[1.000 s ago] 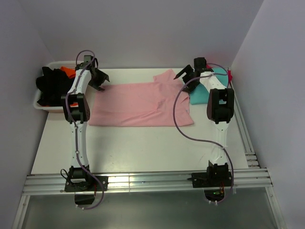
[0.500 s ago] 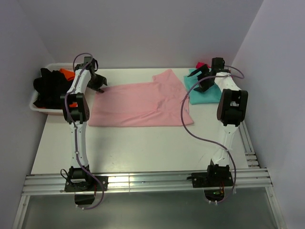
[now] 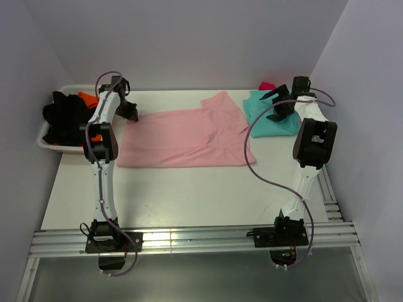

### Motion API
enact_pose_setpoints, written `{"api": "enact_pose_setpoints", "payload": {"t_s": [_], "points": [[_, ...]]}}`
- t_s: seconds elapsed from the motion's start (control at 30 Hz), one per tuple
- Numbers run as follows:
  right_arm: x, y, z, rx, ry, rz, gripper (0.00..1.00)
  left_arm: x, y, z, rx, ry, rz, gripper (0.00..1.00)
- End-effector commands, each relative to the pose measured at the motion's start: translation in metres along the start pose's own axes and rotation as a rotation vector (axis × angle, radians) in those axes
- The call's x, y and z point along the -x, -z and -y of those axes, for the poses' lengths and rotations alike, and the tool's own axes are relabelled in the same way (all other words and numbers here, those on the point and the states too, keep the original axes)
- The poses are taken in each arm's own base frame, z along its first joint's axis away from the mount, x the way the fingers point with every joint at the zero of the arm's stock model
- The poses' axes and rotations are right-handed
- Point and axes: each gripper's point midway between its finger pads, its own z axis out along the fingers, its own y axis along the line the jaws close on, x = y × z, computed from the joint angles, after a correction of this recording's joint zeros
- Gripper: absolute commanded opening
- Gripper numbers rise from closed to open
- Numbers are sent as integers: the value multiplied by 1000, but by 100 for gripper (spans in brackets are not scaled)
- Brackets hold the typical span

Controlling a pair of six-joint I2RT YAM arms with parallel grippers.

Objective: Fold and stack the t-shirts
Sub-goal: Fold the tshirt

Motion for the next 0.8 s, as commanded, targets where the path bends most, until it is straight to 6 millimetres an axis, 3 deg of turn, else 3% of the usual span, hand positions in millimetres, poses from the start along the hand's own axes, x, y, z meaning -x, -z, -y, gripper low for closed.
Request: {"api": "enact_pose_setpoints", "payload": {"t_s": [0.0,0.1,0.2,0.23,0.27,0.3,0.33,0.4,0.5,0.57,0.6,0.63,0.67,0.7,0.73,0.77], "points": [[16,8,-30,81,40,39,95,25,-59,-177,561,185,-140,0],[22,5,-50,129,69,56,95,33,-54,-165,512,147,-126,0],[18,7,-78,181,125,70,95,49,-40,-136,383,84,-49,0],[14,6,-82,186,150,70,95,56,-21,-117,314,63,-14,8],[4,8,-94,202,179,68,95,64,-16,-102,245,32,25,17],[0,9,-99,208,195,67,95,63,-11,-102,235,13,38,30],[-5,11,-102,212,215,65,95,69,11,-85,171,-6,77,50],[-12,23,-114,224,251,79,95,82,27,-67,90,-55,143,59],[-20,47,-127,239,327,108,96,106,80,-36,-36,-124,250,65],[-30,68,-134,249,364,124,96,105,97,-36,-49,-152,263,65],[-42,72,-132,239,404,113,96,105,121,-33,-84,-152,283,65],[-50,81,-128,221,425,119,96,100,128,-37,-86,-157,281,64],[-60,83,-115,172,439,100,96,91,123,-52,-49,-160,267,63],[-73,83,-106,128,503,92,96,89,142,-55,-61,-164,287,63],[-70,88,-87,37,520,133,96,88,146,-62,-34,-191,313,63],[-81,88,-73,-41,557,133,96,79,141,-77,5,-209,299,62]]}}
